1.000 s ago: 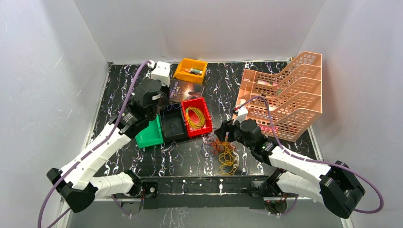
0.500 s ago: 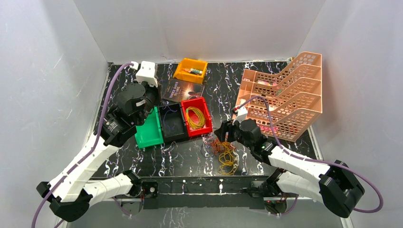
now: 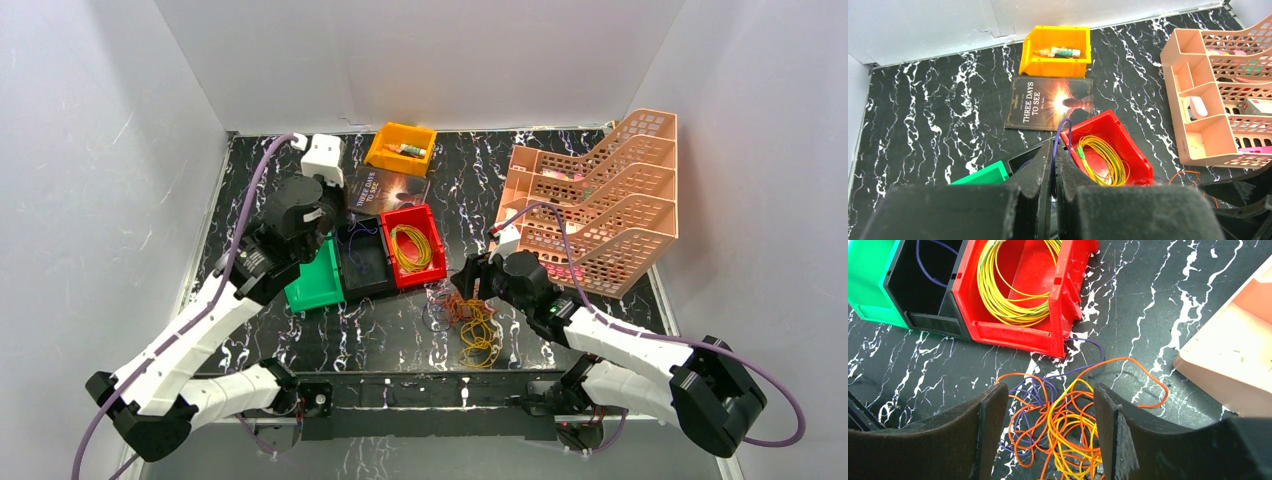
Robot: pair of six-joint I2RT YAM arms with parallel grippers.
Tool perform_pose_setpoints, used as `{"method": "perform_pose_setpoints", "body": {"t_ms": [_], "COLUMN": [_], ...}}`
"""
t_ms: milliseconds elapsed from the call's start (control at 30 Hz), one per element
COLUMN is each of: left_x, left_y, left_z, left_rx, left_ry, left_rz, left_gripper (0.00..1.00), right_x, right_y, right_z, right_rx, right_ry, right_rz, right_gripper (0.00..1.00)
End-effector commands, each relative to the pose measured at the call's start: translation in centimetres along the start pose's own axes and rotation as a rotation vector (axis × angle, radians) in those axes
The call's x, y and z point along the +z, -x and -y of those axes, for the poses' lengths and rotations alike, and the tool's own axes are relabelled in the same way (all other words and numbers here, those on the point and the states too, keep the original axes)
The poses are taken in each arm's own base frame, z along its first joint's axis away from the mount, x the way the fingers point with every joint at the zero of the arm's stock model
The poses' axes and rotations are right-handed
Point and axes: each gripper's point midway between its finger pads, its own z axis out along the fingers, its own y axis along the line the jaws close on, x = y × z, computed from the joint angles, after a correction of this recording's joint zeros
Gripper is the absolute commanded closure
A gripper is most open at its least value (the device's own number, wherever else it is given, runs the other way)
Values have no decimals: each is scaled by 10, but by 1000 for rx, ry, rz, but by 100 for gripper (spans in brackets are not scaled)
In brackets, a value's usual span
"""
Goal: Untangle the cables
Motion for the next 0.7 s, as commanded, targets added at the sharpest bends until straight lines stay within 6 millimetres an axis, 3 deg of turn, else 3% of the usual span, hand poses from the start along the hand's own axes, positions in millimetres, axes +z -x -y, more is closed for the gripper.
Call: {"method": "perform_pose_setpoints", "body": {"t_ms": [0,300,667], "left_x": [11,38,35], "left_y": [-1,-48,-84], "left_z": [7,11,-38], "left_rx": [-26,-27,-122], "left_ry": [-15,18,167], "left_rz": [13,-95,-190], "left_gripper": [100,100,100], "right_x": [-2,-2,1], "right_y": [20,20,18], "right_z": [-7,-6,-8], "right_rx": [12,9,14], "right_ry": [11,7,19], "right_rz": [65,67,60], "right_gripper": [28,28,28]}}
